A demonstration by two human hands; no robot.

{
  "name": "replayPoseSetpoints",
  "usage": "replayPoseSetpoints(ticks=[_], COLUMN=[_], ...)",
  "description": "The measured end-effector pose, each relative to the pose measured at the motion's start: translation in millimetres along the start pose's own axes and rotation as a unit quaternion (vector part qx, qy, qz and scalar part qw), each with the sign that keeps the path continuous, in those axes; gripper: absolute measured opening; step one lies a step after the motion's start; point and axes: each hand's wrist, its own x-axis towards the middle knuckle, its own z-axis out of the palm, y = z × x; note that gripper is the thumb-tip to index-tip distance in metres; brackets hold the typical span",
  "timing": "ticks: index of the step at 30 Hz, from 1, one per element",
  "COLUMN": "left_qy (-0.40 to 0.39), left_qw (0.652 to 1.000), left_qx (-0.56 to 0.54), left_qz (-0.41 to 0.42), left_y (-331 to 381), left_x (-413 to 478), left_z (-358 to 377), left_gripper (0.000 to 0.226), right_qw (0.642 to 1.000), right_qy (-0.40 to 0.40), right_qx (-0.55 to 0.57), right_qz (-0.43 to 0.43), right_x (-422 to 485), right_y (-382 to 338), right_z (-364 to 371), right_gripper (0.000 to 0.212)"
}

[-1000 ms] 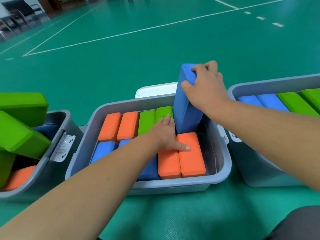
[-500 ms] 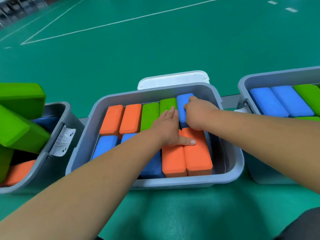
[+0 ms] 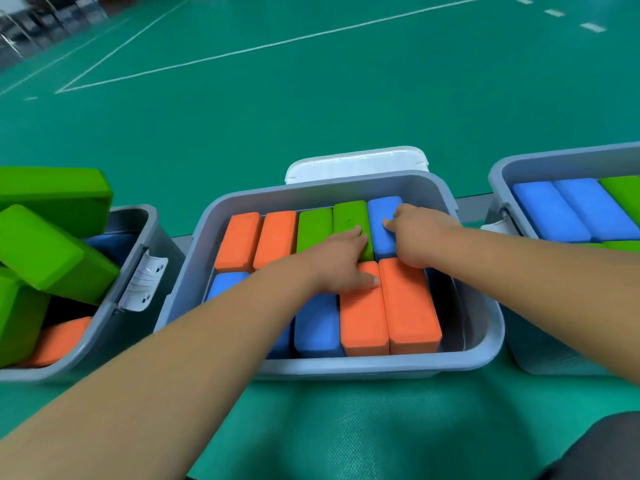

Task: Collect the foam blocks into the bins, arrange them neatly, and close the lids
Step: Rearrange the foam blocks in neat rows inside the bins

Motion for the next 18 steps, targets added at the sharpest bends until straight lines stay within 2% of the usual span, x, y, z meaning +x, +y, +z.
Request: replayPoseSetpoints(ticks=[2, 5, 7, 9, 11, 14, 18], left_qy=[-0.009, -0.027, -0.035, -0.049, -0.057, -0.078, -0.112], left_qw=[1.000, 0.999, 0.999, 0.998, 0.997, 0.992, 0.985], left_qx=[0.006, 0.020, 0.024, 0.032, 0.035, 0.012, -0.031], left_qz=[0.001, 0.013, 0.009, -0.012, -0.047, -0.093, -0.131], left_y=[-11, -33, -48, -57, -63, -64, -58], left_x=[-12, -31, -40, -49, -60, -87, -129], left_z=[-7, -6, -4, -4, -4, 1, 12], left_gripper=[0.093, 0.091, 0.091, 0.091, 0.090, 0.088, 0.093], right_qw=[0.999, 0.994, 0.987, 0.977, 0.969, 0.953, 0.923], right_qy=[0.023, 0.079, 0.128, 0.168, 0.181, 0.176, 0.181], right_qx=[0.045, 0.076, 0.095, 0.111, 0.125, 0.196, 0.306], right_qz=[0.010, 0.017, -0.014, -0.063, -0.114, -0.151, -0.149], right_x=[1, 5, 11, 17, 25, 18, -27], right_y=[1, -7, -19, -34, -48, -74, -110], right_z=[7, 5, 6, 8, 14, 20, 17], right_gripper=[0.054, 0.042, 0.039, 0.046, 0.060, 0.068, 0.048])
